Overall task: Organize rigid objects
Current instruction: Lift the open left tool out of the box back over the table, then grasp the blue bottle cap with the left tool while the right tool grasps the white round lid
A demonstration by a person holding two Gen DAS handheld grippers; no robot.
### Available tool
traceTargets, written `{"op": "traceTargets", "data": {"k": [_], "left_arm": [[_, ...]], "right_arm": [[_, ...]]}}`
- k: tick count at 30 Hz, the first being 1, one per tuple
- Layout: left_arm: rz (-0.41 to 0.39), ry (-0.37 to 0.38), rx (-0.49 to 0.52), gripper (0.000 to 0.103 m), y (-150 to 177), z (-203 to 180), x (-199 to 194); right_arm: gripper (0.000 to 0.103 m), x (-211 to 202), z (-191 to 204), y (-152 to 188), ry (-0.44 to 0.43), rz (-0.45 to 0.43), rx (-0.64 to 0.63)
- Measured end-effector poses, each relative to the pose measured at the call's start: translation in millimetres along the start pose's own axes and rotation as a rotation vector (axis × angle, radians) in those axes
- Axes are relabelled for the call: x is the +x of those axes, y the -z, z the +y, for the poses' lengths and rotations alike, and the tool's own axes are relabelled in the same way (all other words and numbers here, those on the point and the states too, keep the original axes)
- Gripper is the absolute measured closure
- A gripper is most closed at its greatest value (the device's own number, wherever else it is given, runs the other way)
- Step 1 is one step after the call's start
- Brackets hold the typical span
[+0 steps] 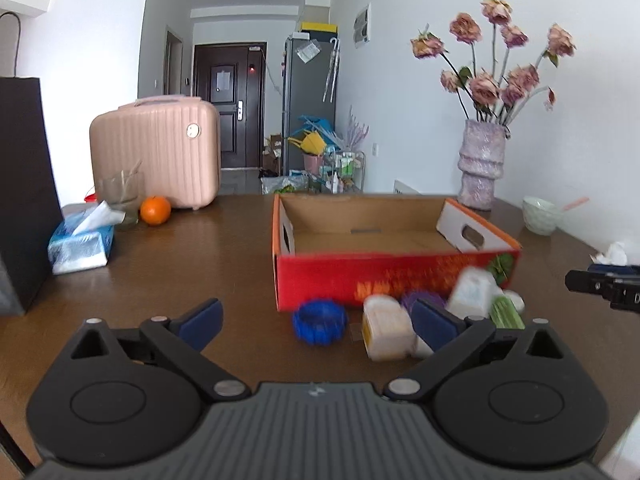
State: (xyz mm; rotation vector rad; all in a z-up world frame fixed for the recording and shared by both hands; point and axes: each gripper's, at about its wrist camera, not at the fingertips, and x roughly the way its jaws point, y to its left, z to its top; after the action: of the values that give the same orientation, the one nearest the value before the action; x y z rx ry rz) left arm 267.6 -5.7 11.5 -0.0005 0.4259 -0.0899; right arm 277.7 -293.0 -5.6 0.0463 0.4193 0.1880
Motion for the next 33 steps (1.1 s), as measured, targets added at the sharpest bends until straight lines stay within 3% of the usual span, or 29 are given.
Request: {"op": "traceTargets", "data": {"k": [6, 17, 33], "left_arm": [[0.046, -0.020, 0.017, 0.000, 26, -7, -33], [0.038, -0.003, 0.044, 0.000, 39, -19, -72], [0.085, -0.010, 0.052, 0.000, 41, -24, -36]], "right_arm": [[0.045, -40, 14, 27, -0.034, 0.034, 0.004], [0.041, -82, 28, 56, -0.076, 0.062, -0.005], [0.041, -57, 20, 56, -0.070, 0.100, 0.014]]}}
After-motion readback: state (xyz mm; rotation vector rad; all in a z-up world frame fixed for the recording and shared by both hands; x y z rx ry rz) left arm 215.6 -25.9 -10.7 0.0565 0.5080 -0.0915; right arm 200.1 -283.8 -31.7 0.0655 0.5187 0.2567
